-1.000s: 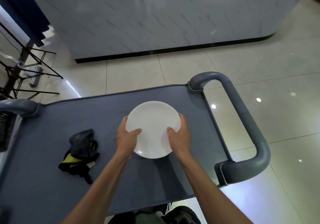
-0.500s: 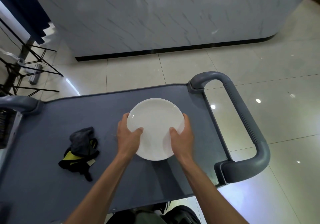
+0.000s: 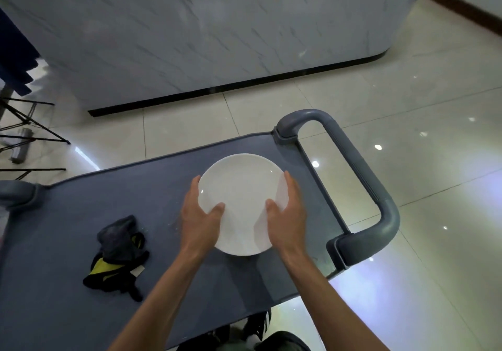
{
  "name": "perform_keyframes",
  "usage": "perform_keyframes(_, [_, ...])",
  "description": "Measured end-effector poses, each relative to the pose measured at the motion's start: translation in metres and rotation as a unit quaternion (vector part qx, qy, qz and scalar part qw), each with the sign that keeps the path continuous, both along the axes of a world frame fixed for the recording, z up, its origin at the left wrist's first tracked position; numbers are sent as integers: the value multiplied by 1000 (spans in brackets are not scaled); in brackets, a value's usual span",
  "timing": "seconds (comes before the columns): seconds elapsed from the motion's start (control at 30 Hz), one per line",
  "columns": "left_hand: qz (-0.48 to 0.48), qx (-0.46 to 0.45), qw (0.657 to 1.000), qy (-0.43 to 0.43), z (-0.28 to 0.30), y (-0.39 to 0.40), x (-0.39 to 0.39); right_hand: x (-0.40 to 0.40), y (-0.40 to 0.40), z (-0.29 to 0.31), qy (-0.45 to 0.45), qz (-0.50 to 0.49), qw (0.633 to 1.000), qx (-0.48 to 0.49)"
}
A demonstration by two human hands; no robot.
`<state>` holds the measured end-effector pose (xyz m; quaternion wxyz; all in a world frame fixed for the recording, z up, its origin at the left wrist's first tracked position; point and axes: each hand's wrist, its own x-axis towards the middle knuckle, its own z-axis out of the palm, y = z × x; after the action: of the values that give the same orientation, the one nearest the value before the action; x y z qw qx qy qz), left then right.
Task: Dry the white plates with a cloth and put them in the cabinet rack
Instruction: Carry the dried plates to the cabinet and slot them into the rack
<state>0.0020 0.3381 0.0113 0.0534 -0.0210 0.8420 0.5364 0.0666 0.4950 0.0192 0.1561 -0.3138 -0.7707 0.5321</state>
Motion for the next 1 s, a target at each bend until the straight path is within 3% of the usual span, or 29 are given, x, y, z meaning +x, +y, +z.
perform_keyframes(0.3, [-118,35,992,39,20,18,6,41,-1,27,-3,-104,994,44])
perform_keyframes(0.53, [-245,64,966,59,38,62,38,100,20,45,3,-234,970,60])
perform_keyframes(1.0, [-469,64,879,54,53,249,211,310,129,42,27,-446,891,82])
